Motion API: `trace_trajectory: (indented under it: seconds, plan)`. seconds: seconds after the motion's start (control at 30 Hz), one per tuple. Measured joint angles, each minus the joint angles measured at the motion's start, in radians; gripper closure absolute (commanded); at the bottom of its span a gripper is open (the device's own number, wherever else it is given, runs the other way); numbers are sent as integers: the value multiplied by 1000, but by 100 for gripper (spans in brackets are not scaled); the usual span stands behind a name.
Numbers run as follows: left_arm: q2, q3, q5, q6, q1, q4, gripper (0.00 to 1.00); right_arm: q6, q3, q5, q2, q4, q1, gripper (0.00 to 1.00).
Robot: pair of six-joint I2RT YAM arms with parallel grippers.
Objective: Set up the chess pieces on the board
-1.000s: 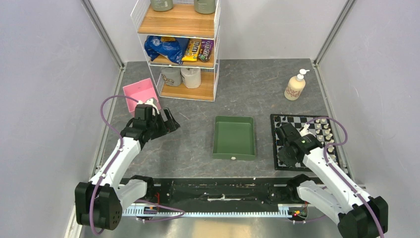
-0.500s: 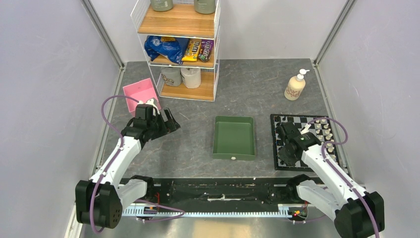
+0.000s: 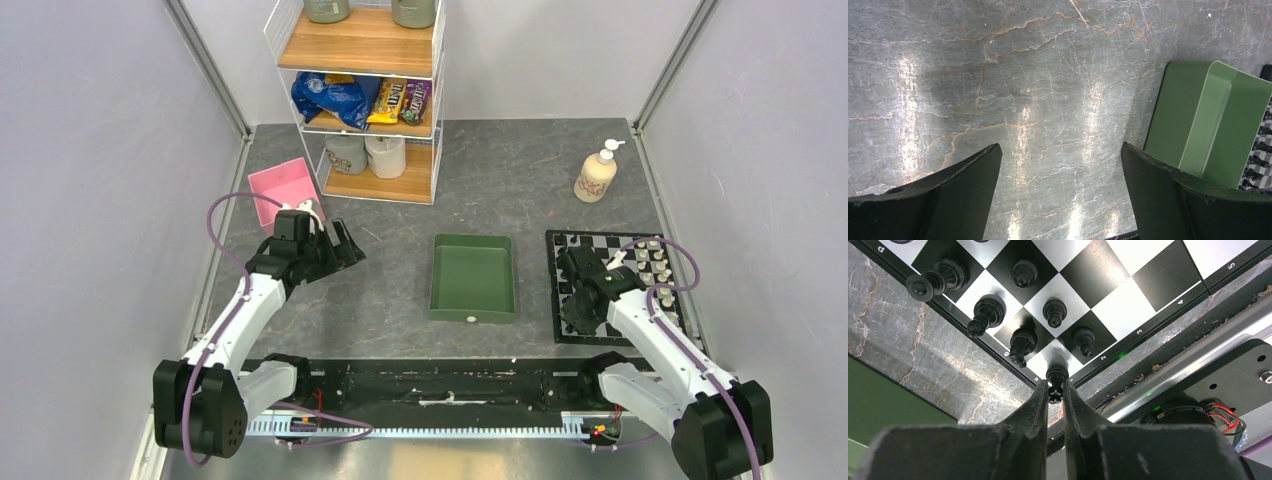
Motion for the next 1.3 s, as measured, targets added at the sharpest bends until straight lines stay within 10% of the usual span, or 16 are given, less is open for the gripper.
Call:
trace_trajectory:
  seconds: [0.73, 1.3]
  plan:
    - [3, 0, 1, 0, 0, 0, 4, -13, 3, -10, -14, 2, -3, 67]
    - [-45, 12, -151, -7, 0, -47, 3, -212, 197, -94, -95, 13, -3, 29]
